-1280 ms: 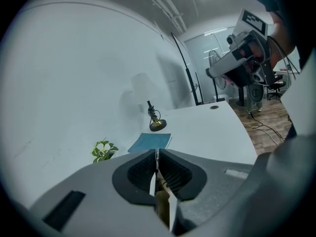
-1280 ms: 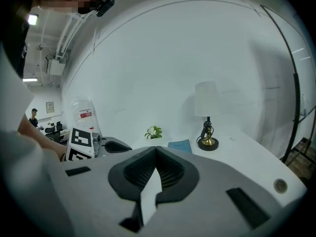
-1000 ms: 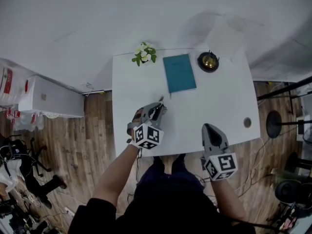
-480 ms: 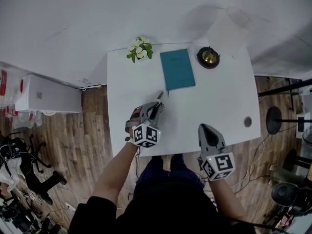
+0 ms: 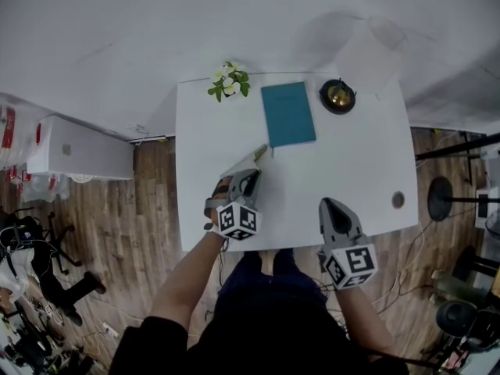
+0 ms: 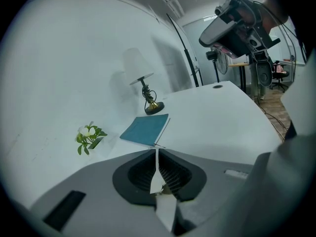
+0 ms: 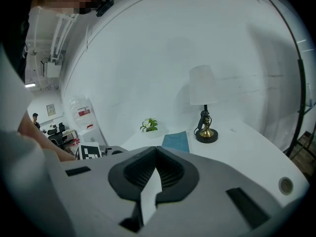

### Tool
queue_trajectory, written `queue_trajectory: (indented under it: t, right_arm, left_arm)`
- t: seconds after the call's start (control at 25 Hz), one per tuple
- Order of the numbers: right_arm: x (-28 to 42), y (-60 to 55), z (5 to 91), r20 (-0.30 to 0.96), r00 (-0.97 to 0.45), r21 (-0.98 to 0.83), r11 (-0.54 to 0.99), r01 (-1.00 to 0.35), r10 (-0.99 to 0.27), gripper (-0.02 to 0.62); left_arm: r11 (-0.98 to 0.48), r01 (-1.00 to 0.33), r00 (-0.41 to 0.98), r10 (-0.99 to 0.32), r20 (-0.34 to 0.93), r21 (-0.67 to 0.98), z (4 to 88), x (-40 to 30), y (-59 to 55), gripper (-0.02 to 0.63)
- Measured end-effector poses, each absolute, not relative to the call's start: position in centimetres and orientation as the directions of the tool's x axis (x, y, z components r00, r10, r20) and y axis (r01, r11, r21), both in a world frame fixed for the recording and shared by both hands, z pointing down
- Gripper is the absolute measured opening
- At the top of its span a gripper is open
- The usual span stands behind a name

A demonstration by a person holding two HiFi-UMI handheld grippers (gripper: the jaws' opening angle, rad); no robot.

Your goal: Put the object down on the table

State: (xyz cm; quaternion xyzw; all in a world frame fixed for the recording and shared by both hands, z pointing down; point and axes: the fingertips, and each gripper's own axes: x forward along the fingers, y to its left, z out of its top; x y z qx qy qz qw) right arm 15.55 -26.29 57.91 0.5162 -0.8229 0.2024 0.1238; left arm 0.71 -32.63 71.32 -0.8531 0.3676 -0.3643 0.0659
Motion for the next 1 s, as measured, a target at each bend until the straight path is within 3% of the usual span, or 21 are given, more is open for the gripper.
queue_trajectory:
  t: [0.28, 0.52, 0.72, 1.0]
  right_arm:
    - [16.0, -26.0, 57.2, 0.395, -0.433, -0.199, 0.384, -0.902, -0.810, 0.006]
    - [16.8, -25.9, 56.0, 0.381, -0.421, -0.176, 0.382, -0.907, -0.823, 0.006]
    - [16.8, -25.8, 54.3, 0.358, -0.416, -0.154, 0.387, -0.909, -0.836, 0.006]
    - [16.2, -26.0, 50.1, 0.260, -0.445, -0.132, 0.425, -0.895, -0.857, 0.006]
  left_arm:
    - [-0.700, -0.602, 0.459, -0.698, 0.550, -0.386, 69.4, 0.7, -32.5, 0.018]
    - [-0.669, -0.684, 0.460, -0.705, 0.539, -0.292, 66.8, -0.1, -31.6, 0.018]
    - [-0.624, -0.761, 0.472, -0.720, 0.508, -0.176, 62.5, -1.0, -30.2, 0.018]
    - [-0.578, -0.802, 0.482, -0.776, 0.407, -0.151, 54.9, -1.4, -28.0, 0.018]
